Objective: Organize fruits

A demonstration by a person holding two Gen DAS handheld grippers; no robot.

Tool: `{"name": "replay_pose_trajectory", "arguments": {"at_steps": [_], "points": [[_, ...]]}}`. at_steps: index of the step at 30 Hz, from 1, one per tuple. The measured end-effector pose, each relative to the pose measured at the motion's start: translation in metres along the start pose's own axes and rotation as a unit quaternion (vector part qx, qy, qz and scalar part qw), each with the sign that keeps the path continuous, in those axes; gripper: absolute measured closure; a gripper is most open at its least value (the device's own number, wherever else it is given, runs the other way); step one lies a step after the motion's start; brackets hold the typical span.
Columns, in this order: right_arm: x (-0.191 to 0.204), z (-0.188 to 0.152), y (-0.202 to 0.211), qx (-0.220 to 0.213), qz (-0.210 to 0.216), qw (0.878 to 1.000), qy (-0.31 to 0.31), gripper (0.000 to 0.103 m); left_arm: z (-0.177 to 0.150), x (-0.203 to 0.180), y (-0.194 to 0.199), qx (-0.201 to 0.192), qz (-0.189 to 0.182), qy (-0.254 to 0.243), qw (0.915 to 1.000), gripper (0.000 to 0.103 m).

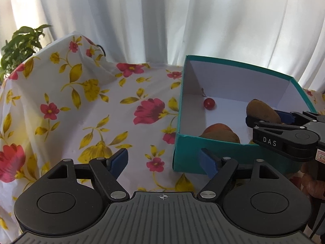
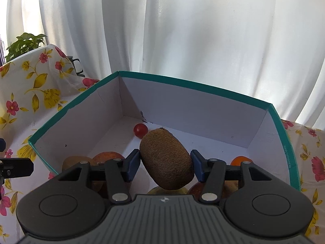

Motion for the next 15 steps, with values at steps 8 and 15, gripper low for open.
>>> {"name": "replay_pose_trajectory", "arguments": {"at_steps": [8, 15], "points": [[-0.004, 0.005, 0.016, -0.010, -0.007, 1.000, -0.001, 0.027, -0.002, 0.001, 0.004, 0.005, 0.010, -0.002, 0.9999, 0.010], [-0.016, -0.004, 0.092, -0.043, -0.001, 0.999, -0.006, 0.000, -0.018, -0.013, 0.003, 0.040, 0.003, -0.035, 0.9986, 0.007]]}}
Point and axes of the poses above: each gripper's, at about its wrist camera, not at the fingertips, and y roughly against the way its jaws point, x to its left, z to its top, the point moved 6 cm from there along -y, roughly the way its jaws point, and after that the axes turned 3 degrees about x, right-handed, at the moved point
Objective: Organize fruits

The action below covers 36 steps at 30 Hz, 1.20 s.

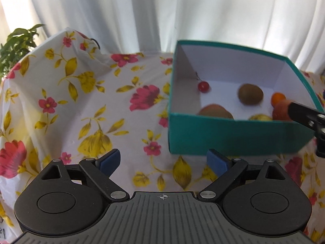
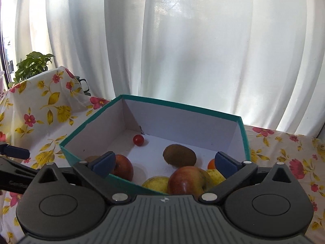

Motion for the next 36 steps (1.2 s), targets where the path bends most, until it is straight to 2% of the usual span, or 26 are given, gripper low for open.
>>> {"name": "replay_pose_trajectory", "arguments": {"at_steps": [2, 7, 11, 14, 22, 29, 33, 36], "points": [[-0.002, -0.010, 0.011, 0.021, -0.007, 1.000, 0.002, 0.000, -0.006, -0.008, -0.002, 0.015, -0.005, -0.009, 0.9998, 0.007], [-0.010, -0.049, 0.016, 0.112, 0.000, 0.993, -0.029, 0.000, -0.015, -0.023, -0.008, 0.051, -0.007, -0.022, 0.9984, 0.007], [-0.020, -0.074, 0.009, 0.182, -0.002, 0.981, -0.071, 0.000, -0.016, -0.036, -0.014, 0.073, -0.011, -0.036, 0.9966, 0.007], [-0.025, -0.083, 0.005, 0.219, -0.019, 0.973, -0.073, 0.000, -0.014, -0.046, -0.017, 0.074, -0.014, -0.047, 0.9961, 0.007], [-0.031, -0.076, 0.000, 0.239, -0.063, 0.967, -0.057, 0.000, -0.010, -0.061, -0.015, 0.076, -0.016, -0.058, 0.9952, 0.007], [-0.030, -0.070, -0.004, 0.251, -0.071, 0.964, -0.046, 0.000, -0.011, -0.068, -0.019, 0.117, -0.029, -0.064, 0.9907, 0.007], [-0.031, -0.070, -0.005, 0.256, -0.073, 0.963, -0.044, 0.000, -0.014, -0.075, -0.023, 0.138, -0.006, -0.085, 0.9868, 0.007], [-0.031, -0.069, -0.007, 0.262, -0.071, 0.962, -0.044, 0.000, -0.016, -0.076, -0.024, 0.140, 0.007, -0.088, 0.9862, 0.007]]}}
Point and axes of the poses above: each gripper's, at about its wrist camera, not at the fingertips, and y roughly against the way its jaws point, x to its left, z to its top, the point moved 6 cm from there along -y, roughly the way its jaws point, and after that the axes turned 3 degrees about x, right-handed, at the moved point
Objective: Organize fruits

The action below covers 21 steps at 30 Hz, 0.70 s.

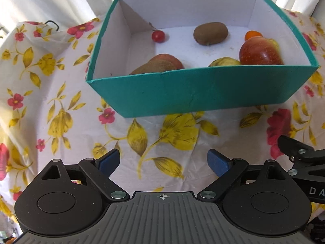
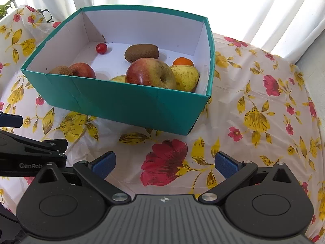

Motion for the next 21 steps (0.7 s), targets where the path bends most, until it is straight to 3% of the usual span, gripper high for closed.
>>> {"name": "replay_pose_trajectory", "arguments": {"at_steps": [21], "points": [[0.007, 0.012, -0.006, 0.011, -0.006, 1.000, 0.006, 0.000, 0.009, 0.008, -0.008, 0.009, 0.002, 0.013, 0.9999, 0.007]]}}
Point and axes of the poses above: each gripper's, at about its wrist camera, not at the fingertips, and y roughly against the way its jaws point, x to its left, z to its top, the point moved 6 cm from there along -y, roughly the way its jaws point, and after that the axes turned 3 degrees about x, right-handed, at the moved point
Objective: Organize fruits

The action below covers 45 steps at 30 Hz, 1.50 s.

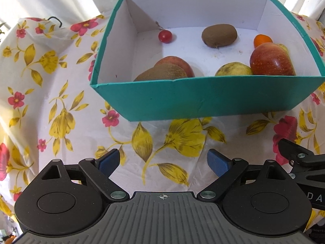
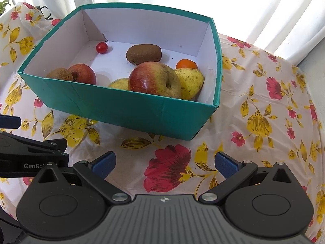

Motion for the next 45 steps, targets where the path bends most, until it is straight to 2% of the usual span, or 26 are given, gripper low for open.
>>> {"name": "replay_pose_trajectory", "arguments": {"at_steps": [25, 45], "points": [[-0.003, 0.004, -0.009, 0.018, -0.004, 1.000, 0.005, 0.000, 0.007, -0.002, -0.009, 0.012, -0.002, -0.005, 0.9999, 0.007], [0.000, -0.005, -0.013, 0.031, 0.010, 0.999, -0.005, 0.000, -0.002, -0.008, -0.013, 0.017, 0.000, -0.018, 0.9997, 0.007]]}}
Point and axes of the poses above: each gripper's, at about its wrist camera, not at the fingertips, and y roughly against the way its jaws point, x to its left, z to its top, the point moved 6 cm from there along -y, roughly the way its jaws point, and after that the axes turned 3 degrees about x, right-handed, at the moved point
